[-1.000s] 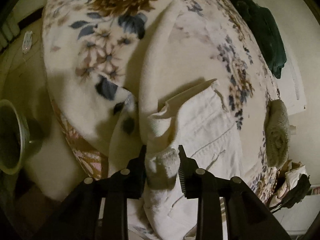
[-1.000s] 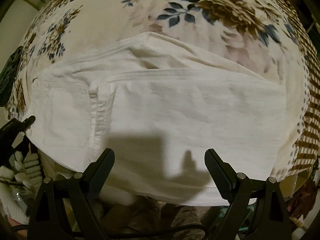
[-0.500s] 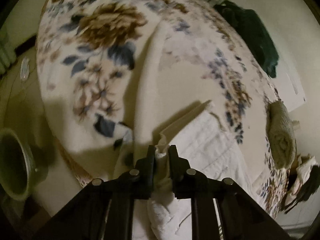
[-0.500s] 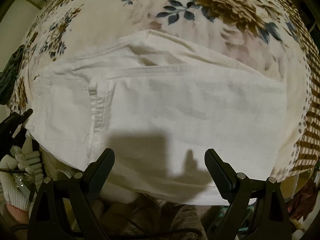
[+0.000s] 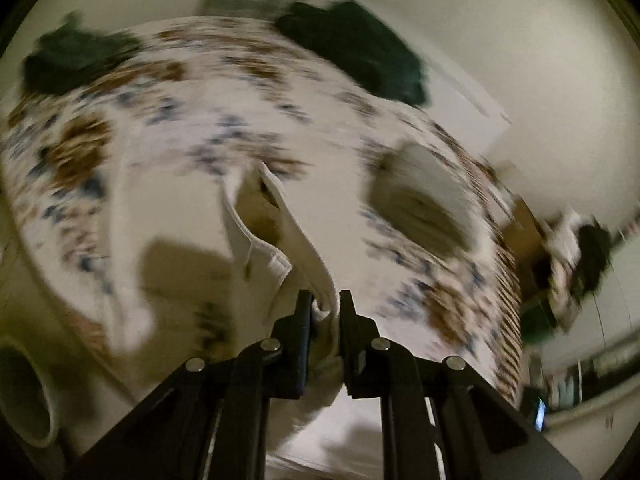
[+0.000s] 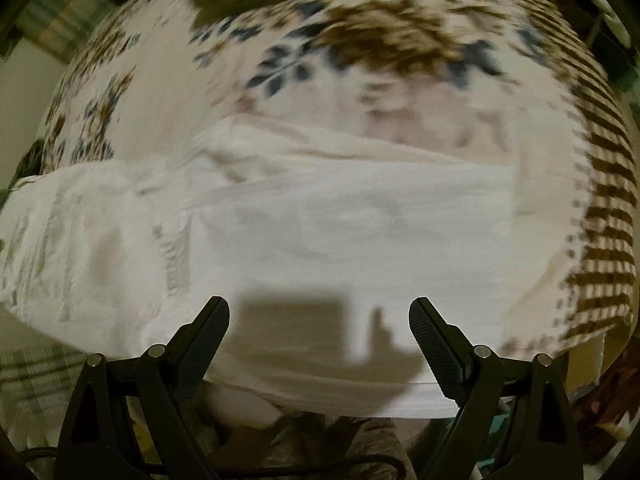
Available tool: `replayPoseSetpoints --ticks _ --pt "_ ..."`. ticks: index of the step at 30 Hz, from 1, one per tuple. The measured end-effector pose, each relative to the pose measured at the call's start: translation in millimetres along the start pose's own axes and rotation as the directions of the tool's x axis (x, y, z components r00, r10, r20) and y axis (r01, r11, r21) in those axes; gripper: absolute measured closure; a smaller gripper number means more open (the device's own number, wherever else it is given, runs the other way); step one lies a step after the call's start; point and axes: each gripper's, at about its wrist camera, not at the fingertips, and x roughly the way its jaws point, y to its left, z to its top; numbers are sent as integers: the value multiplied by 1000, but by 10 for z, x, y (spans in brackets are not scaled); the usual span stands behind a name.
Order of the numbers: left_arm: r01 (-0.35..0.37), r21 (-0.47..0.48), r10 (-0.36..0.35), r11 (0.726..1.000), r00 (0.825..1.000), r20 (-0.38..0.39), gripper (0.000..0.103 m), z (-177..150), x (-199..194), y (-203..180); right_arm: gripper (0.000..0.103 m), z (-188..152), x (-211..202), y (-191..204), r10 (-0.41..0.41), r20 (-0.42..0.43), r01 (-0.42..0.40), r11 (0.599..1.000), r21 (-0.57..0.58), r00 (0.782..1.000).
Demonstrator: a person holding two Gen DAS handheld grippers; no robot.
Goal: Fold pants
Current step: 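Fold the trousers over with the left gripper and release, exposing the waistband label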
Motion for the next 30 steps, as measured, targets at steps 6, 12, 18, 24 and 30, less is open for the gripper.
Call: replayPoseSetpoints --ticks 6,12,18,24,30 --pt "98 194 -71 976 987 -143 93 -509 344 -1077 10 -39 -265 -930 -97 49 91 990 103 994" --pt "137 352 -27 926 954 -300 93 -1201 927 -1806 10 -158 -210 -1829 -153 51 140 969 204 987" --pt "145 483 80 863 907 -414 92 -1822 1522 -2255 10 -243 114 -2516 -127 5 120 948 295 992" --pt "119 481 178 868 830 -528 91 -2083 1826 -2327 10 -259 152 -2861 -50 -7 49 937 346 999" --pt "38 527 260 849 838 -479 57 -1852 1554 -2366 10 -116 -14 -2951 143 28 -144 930 339 989"
